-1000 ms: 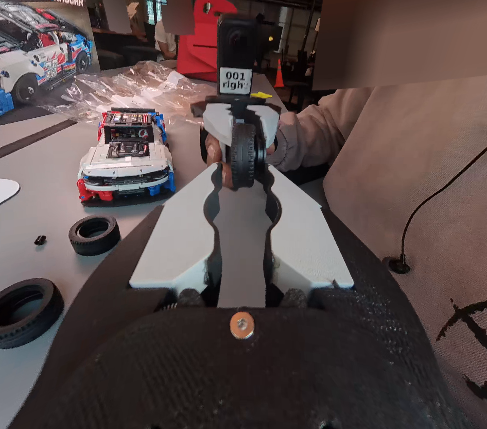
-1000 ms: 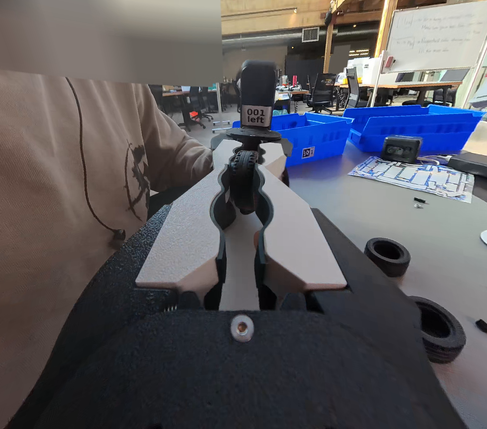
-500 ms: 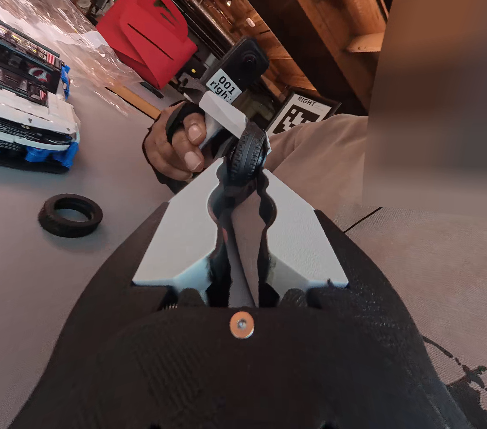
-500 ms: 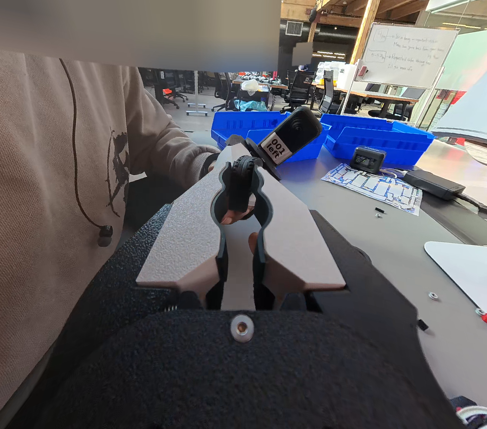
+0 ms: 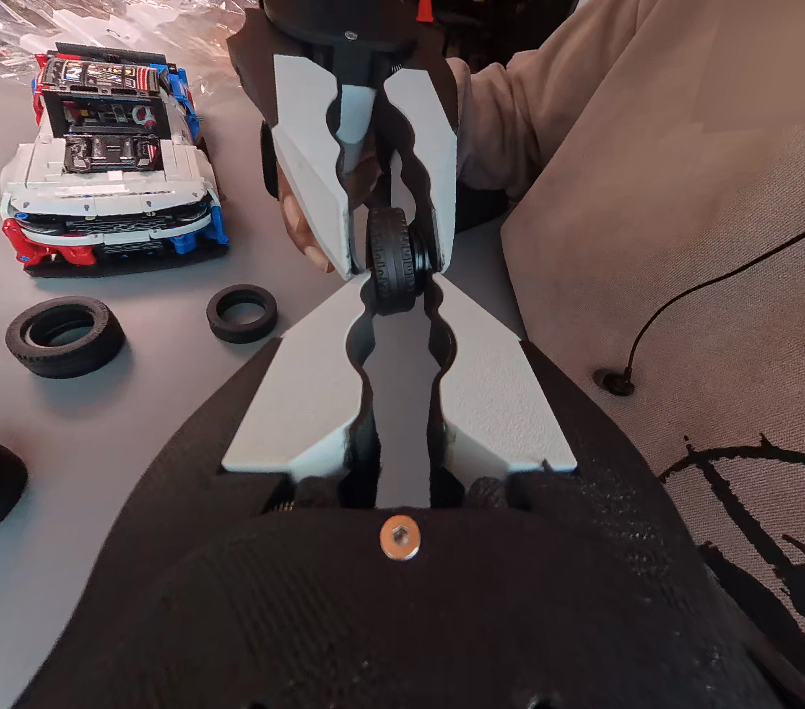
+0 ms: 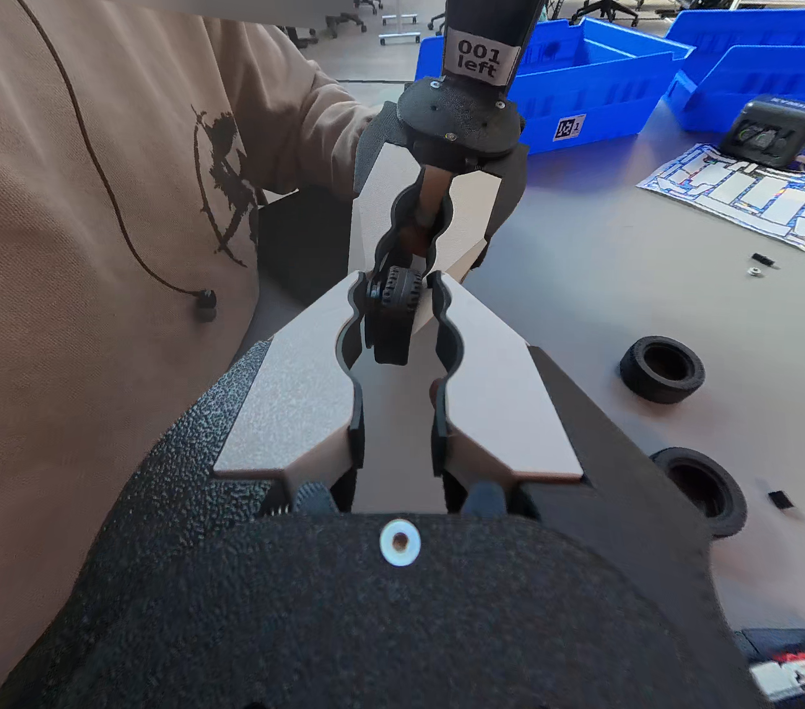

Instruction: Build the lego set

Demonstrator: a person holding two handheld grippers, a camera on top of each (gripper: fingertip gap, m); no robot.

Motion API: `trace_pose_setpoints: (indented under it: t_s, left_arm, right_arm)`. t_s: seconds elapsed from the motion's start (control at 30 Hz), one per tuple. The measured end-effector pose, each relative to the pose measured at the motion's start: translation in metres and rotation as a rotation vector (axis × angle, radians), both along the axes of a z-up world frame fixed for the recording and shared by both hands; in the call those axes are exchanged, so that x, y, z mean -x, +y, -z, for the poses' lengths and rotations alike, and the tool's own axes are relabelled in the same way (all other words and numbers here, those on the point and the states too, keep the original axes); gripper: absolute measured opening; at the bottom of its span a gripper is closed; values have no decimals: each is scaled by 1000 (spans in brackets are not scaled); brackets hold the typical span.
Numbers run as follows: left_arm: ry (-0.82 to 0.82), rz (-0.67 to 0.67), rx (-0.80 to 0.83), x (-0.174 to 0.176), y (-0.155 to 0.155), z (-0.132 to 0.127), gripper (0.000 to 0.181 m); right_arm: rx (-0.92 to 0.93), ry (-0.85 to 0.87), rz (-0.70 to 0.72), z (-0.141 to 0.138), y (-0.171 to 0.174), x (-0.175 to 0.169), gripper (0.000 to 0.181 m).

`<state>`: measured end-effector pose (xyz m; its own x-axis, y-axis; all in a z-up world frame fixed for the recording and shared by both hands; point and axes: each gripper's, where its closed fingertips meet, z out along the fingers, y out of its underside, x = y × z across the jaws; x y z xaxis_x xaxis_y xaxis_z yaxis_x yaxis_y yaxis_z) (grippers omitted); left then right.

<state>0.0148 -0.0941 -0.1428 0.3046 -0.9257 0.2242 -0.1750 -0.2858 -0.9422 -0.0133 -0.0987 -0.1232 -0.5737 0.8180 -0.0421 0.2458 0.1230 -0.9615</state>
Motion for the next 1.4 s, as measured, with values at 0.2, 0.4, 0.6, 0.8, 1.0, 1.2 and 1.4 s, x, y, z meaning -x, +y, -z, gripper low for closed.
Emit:
trace_pose_setpoints:
  t_s: [0.2, 0.4, 0.6, 0.8, 1.0, 1.2, 1.4]
  left_arm:
    - [-68, -55, -14, 3, 6, -6, 20]
    - [-277, -168, -55, 9, 19, -32, 23]
    - [-422, -80, 125, 5, 12, -42, 20]
    - [-572, 17, 277, 1, 4, -53, 18]
    - [-518, -34, 205, 5, 11, -54, 18]
    - [-326, -240, -88, 18, 27, -49, 19]
    - [-282, -257, -93, 24, 30, -44, 16]
  right_arm:
    - [14, 110, 39, -7, 4, 2, 21]
    - [148, 251, 116, -31, 14, 7, 19]
    - [135, 295, 107, -39, 11, 6, 19]
    - [92, 325, 112, -47, 5, 4, 12]
    - [184, 308, 150, -48, 13, 6, 13]
    - [594, 288, 149, -50, 38, 5, 13]
    - [609, 234, 118, -41, 39, 5, 26]
